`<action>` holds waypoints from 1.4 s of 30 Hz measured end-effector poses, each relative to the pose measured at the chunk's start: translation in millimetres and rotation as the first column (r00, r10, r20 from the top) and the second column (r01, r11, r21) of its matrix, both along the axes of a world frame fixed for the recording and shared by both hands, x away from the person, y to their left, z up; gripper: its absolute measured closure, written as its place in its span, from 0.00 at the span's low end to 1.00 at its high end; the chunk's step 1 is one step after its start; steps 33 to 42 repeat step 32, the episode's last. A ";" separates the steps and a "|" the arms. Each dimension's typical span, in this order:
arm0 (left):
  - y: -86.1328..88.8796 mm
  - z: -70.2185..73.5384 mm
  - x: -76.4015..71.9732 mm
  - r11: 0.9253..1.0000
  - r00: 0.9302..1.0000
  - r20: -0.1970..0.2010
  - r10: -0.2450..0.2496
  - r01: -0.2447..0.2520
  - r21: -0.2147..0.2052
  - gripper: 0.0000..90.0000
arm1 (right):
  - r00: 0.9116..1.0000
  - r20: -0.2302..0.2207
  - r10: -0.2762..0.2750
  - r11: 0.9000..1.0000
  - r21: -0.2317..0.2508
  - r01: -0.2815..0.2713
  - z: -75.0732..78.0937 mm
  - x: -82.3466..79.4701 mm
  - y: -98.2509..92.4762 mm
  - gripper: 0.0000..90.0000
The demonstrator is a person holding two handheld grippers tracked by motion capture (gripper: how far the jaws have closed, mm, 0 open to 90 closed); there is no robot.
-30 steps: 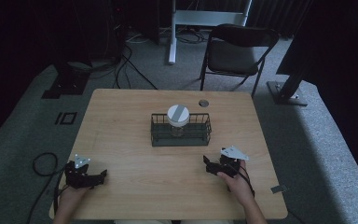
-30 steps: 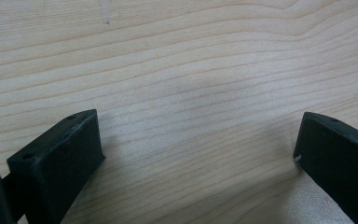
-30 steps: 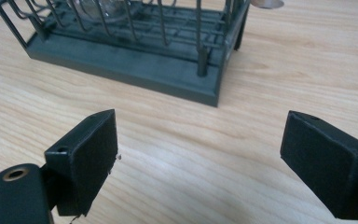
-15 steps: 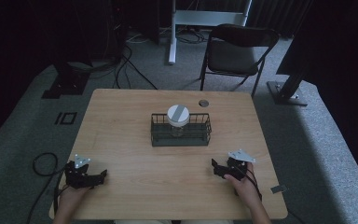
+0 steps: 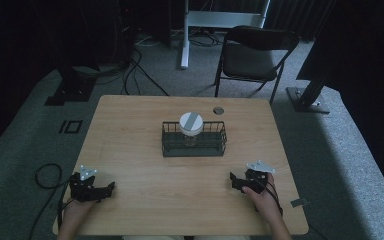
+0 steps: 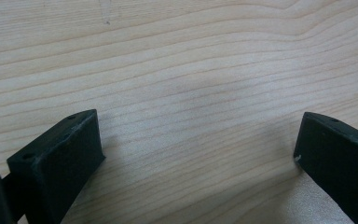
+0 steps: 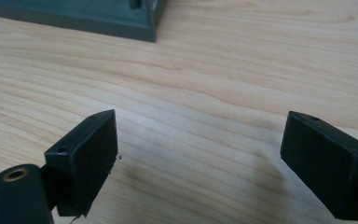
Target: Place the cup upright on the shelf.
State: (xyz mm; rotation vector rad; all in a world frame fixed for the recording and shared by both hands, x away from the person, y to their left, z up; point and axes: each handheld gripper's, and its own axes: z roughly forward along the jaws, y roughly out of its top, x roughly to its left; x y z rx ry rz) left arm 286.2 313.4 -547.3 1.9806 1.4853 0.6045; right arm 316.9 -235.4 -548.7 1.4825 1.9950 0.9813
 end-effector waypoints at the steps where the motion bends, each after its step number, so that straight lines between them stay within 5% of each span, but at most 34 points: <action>1: -0.1 0.0 0.0 1.000 1.000 0.000 0.001 -0.001 -0.001 0.01 | 1.000 -0.009 -0.001 1.000 -0.003 0.001 -0.2 0.1 -0.4 0.12; 11: -0.1 -0.1 0.0 1.000 1.000 0.001 0.001 -0.001 -0.001 0.01 | 0.998 -0.054 0.020 0.998 -0.060 -0.023 -2.1 1.1 2.8 0.12; 42: -0.1 0.0 0.0 1.000 1.000 0.000 0.001 -0.001 0.000 0.01 | 0.998 -0.056 0.027 0.998 -0.058 -0.030 -2.1 1.5 2.8 0.12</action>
